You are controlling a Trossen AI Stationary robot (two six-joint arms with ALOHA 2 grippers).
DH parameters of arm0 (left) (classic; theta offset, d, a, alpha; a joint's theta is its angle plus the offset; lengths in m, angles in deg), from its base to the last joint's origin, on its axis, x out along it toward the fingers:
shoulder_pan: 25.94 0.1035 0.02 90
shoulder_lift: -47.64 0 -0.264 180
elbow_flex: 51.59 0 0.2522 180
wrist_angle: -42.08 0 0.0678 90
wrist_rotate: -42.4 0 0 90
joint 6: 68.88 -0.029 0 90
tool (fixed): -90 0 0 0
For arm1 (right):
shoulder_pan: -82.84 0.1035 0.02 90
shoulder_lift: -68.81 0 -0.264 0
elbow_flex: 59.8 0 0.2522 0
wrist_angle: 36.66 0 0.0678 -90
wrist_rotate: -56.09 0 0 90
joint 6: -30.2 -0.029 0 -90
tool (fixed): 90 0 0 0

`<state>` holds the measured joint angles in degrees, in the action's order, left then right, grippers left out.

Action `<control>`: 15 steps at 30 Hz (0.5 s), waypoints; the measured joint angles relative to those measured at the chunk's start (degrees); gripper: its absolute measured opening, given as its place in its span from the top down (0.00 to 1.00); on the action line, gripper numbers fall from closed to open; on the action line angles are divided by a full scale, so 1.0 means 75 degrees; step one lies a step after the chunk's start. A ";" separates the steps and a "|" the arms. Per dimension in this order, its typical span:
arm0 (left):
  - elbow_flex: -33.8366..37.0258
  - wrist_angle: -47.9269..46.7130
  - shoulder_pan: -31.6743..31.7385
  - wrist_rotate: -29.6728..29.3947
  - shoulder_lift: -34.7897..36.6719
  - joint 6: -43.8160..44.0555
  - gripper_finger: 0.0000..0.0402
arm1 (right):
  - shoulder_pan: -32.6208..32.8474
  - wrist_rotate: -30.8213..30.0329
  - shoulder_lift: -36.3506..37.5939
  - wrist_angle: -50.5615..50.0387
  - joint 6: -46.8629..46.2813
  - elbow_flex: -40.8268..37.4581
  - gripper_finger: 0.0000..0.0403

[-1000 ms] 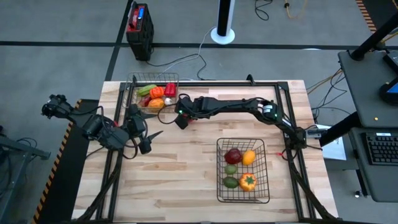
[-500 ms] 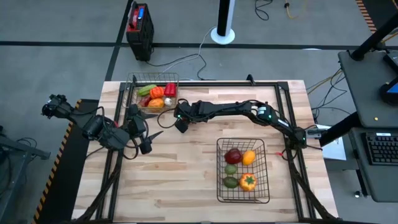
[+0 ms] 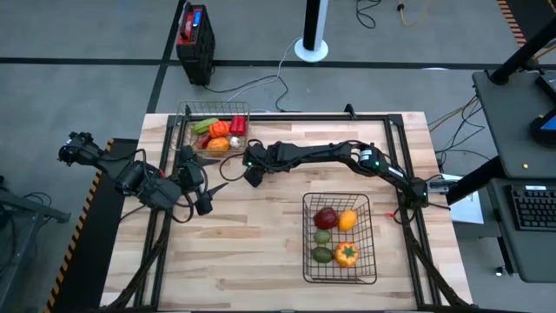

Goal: Sort produce into baskets
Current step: Put the red tomato into the black wire basket

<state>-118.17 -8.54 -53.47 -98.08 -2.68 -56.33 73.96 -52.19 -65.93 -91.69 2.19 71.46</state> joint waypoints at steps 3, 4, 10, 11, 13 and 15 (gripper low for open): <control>0.0000 0.0001 0.0000 0.0000 0.0000 0.0000 0.24 | 0.0015 0.0011 0.0003 -0.0014 0.0014 0.0000 0.23; 0.0000 0.0000 0.0000 0.0000 0.0003 0.0000 0.24 | 0.0023 0.0013 0.0006 -0.0037 0.0015 0.0000 0.24; 0.0000 0.0000 0.0000 0.0000 0.0003 0.0000 0.24 | 0.0123 0.0038 0.0162 -0.0154 0.0081 0.0000 0.22; 0.0000 0.0000 0.0000 0.0000 0.0003 0.0000 0.24 | 0.0148 0.0039 0.0242 -0.0180 0.0108 0.0000 0.22; 0.0000 -0.0001 0.0000 0.0000 0.0003 0.0000 0.24 | 0.0227 0.0038 0.0444 -0.0381 0.0165 0.0000 0.22; 0.0000 -0.0002 0.0000 0.0000 0.0003 -0.0032 0.24 | 0.0351 0.0068 0.0714 -0.0599 0.0280 0.0000 0.23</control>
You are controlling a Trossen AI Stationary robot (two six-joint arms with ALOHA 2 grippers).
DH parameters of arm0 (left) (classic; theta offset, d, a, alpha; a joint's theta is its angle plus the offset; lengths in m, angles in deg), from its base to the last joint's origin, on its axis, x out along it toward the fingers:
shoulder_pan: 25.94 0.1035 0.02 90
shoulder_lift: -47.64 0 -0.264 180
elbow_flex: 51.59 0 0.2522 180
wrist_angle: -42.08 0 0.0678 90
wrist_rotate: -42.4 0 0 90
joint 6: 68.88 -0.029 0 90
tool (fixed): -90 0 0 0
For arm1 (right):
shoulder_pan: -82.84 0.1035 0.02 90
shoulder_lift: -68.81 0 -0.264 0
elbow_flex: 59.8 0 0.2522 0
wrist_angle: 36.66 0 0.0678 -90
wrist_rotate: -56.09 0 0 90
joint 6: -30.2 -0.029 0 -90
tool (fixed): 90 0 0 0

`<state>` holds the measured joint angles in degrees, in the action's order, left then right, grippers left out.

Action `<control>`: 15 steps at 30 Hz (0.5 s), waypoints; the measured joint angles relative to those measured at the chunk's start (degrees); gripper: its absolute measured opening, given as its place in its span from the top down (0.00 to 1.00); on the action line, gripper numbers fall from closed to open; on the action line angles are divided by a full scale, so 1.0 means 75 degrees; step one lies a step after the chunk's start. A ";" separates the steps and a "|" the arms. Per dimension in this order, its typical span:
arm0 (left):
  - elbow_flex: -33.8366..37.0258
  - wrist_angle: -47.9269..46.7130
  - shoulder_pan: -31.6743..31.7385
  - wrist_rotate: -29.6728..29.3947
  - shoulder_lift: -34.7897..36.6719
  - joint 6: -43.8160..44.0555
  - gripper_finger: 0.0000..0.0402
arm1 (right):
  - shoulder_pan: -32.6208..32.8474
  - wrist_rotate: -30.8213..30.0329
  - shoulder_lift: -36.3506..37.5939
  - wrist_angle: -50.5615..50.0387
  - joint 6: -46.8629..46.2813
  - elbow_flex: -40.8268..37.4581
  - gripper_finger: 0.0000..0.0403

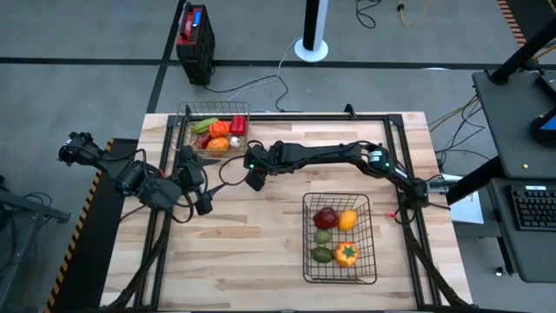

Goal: Sort produce into baskets
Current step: Put the red tomato into the black wire basket

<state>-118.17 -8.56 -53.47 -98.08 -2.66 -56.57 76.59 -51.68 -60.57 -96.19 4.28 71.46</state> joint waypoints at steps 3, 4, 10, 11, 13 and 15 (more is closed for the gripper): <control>0.0003 -0.0004 -0.0003 -0.0002 0.0000 -0.0083 0.24 | 0.0312 0.0030 0.0486 -0.0308 0.0201 0.0000 0.23; 0.0003 0.0004 0.0000 -0.0003 0.0000 -0.0087 0.24 | 0.0432 0.0089 0.0664 -0.0336 0.0295 0.0000 0.23; -0.0003 0.0216 -0.0003 -0.0032 -0.0007 -0.0054 0.24 | 0.1211 0.1664 0.1624 -0.0716 0.1056 -0.0022 0.22; -0.0012 0.0238 -0.0004 -0.0021 -0.0009 -0.0058 0.24 | 0.1354 0.1934 0.1733 -0.0819 0.1058 -0.0031 0.22; 0.0024 0.0019 -0.0006 0.0006 -0.0009 -0.0122 0.24 | 0.1660 0.2319 0.2035 -0.1040 0.1065 -0.0032 0.23; 0.0023 0.0109 0.0000 0.0012 -0.0029 -0.0174 0.24 | 0.2002 0.2516 0.2368 -0.1537 0.0923 -0.0019 0.23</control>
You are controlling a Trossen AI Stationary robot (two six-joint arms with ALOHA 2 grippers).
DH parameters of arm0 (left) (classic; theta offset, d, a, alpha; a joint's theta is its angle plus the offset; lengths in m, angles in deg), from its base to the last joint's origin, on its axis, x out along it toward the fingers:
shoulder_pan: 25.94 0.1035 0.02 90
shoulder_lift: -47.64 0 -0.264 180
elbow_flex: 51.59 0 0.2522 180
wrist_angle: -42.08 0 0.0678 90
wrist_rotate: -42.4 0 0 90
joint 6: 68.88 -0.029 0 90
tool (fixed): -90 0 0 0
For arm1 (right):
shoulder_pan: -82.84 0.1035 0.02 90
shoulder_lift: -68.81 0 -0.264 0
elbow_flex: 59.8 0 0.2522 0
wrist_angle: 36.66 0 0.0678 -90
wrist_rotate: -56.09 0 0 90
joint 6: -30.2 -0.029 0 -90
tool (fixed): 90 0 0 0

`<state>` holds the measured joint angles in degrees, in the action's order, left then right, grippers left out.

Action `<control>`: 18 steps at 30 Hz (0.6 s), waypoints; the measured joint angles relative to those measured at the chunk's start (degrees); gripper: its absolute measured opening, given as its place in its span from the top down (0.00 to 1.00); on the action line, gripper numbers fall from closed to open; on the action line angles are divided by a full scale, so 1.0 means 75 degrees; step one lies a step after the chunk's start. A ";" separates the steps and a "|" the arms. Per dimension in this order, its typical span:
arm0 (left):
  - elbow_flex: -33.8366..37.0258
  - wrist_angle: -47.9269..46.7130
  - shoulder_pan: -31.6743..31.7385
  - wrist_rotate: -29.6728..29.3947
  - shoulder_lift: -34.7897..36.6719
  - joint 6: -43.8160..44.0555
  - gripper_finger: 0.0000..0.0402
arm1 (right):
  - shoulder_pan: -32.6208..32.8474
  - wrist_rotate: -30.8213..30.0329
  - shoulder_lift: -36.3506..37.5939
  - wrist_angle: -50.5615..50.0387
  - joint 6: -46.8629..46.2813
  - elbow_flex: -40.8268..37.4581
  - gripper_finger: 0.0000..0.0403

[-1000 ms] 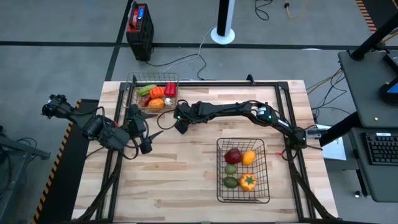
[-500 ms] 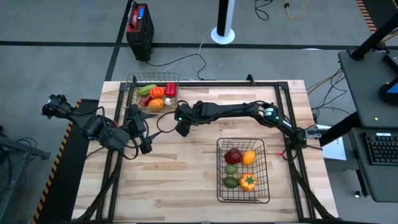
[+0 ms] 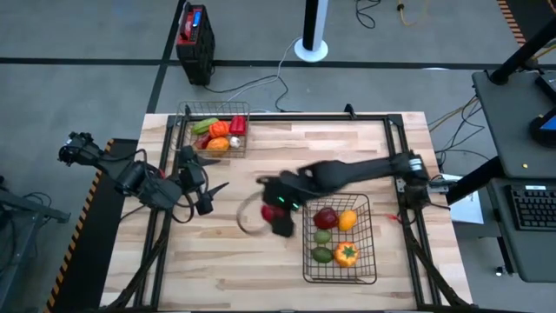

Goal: Sort produce into baskets
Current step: Put the red tomato into the black wire basket

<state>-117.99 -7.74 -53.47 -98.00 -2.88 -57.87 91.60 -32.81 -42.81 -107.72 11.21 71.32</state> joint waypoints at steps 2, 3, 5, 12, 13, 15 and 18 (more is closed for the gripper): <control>0.0000 -0.0047 0.0003 -0.0012 0.0017 -0.0040 0.24 | 0.0344 0.0237 0.0288 -0.0432 -0.0272 0.0016 0.22; -0.0006 -0.0021 0.0003 -0.0009 0.0017 -0.0041 0.24 | 0.0521 0.0306 0.0397 -0.0669 -0.0465 0.0014 0.21; -0.0006 -0.0020 0.0003 -0.0006 0.0007 -0.0026 0.24 | 0.0869 0.0342 0.0585 -0.0961 -0.0956 -0.0001 0.21; -0.0009 0.0111 -0.0003 -0.0009 -0.0006 0.0023 0.24 | 0.2029 0.0321 0.1210 -0.2055 -0.3077 0.0001 0.21; -0.0009 0.0162 -0.0003 -0.0009 -0.0006 0.0023 0.24 | 0.2165 0.0297 0.1211 -0.2209 -0.3352 -0.0008 0.21; -0.0012 0.0264 -0.0003 0.0013 -0.0008 0.0006 0.24 | 0.2404 0.0044 0.1208 -0.2470 -0.3776 -0.0025 0.21; -0.0008 0.0578 -0.0003 0.0509 -0.0113 -0.0227 0.24 | 0.2786 -0.0729 0.1242 -0.2598 -0.3900 -0.0025 0.21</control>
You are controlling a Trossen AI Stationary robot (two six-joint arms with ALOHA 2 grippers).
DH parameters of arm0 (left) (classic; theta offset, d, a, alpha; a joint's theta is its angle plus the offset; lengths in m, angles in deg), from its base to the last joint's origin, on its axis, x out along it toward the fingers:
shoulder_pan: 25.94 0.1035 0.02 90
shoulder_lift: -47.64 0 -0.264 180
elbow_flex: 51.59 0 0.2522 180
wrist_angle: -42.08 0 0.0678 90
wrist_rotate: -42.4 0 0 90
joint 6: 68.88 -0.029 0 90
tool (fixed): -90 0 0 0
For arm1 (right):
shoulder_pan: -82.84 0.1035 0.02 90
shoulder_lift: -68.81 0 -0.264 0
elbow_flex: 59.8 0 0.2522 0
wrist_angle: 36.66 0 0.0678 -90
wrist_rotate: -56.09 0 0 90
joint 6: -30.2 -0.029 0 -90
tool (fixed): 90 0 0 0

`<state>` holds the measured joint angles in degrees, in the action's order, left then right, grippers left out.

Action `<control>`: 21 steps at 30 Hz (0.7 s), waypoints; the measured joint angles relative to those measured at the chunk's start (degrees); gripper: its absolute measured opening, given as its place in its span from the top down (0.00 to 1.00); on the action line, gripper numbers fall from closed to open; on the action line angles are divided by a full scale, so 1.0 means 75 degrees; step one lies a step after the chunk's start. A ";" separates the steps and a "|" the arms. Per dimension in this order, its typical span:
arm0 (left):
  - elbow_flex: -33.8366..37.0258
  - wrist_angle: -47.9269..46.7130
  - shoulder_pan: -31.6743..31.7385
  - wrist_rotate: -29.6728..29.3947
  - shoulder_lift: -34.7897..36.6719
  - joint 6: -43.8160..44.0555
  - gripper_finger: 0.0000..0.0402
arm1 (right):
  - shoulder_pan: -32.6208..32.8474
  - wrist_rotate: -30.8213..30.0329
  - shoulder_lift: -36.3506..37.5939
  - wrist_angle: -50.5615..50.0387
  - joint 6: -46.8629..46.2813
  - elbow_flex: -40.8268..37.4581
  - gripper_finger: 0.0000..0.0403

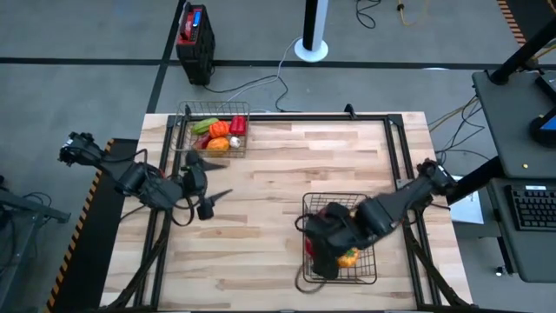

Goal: Sort produce into baskets
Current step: Put the red tomato into the black wire basket

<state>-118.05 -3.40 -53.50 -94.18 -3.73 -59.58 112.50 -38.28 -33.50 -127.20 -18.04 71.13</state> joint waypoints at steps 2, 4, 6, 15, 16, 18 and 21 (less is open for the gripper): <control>0.0133 0.0657 -0.0003 0.0399 -0.0133 -0.0506 0.24 | 0.0301 -0.0953 0.0032 0.0086 0.0070 0.0000 0.22; 0.0392 0.1711 -0.0003 0.0866 -0.0270 -0.1288 0.24 | 0.0590 -0.1851 0.0084 0.0230 0.0193 0.0000 0.22; 0.0721 0.2936 -0.0002 0.1693 -0.0378 -0.2196 0.24 | 0.0893 -0.2673 0.0211 0.0532 0.0584 -0.0002 0.22; 0.1731 0.7377 0.0007 0.4318 -0.1238 -0.4682 0.24 | 0.1394 -0.4794 0.0753 0.4436 0.4677 -0.1158 0.22; 0.1735 0.7538 0.0012 0.4318 -0.1355 -0.4741 0.24 | 0.1328 -0.4705 0.0833 0.5049 0.5197 -0.1457 0.22; 0.1718 0.7787 0.0023 0.4349 -0.1575 -0.4930 0.24 | 0.1135 -0.4211 0.1056 0.6234 0.6056 -0.2153 0.22; 0.1619 0.7801 0.0023 0.4616 -0.1847 -0.5193 0.24 | 0.0737 -0.3337 0.1477 0.8049 0.6807 -0.3474 0.21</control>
<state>-105.91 55.10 -53.32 -59.55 -17.59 -98.52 118.03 -63.31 -22.42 -66.83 33.00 45.07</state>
